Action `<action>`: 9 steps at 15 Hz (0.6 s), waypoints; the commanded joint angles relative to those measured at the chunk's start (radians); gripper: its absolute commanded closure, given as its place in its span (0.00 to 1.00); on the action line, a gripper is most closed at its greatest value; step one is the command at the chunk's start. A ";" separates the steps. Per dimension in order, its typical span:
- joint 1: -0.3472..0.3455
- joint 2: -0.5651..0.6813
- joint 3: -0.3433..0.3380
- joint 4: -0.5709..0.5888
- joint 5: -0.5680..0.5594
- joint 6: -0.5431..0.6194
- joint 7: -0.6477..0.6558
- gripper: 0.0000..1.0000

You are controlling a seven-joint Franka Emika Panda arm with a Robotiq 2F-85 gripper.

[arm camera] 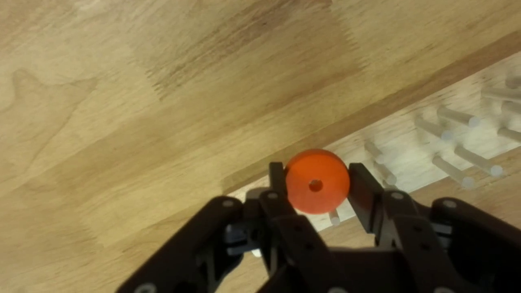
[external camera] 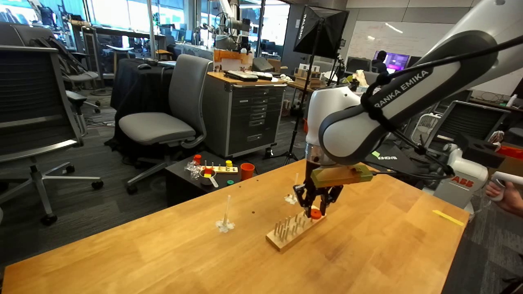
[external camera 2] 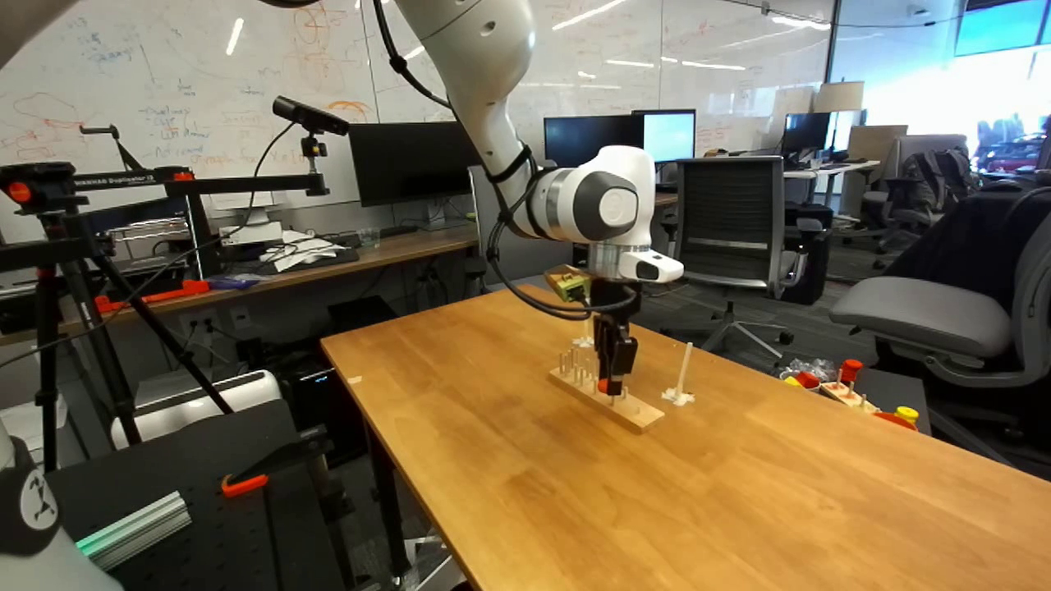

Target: Pick the orange ring and put it on the object on the table

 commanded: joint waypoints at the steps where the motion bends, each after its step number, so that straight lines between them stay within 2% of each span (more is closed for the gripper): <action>1: -0.009 0.009 0.009 0.030 0.000 -0.008 -0.008 0.82; 9: -0.020 0.030 0.012 0.033 0.009 -0.009 -0.012 0.82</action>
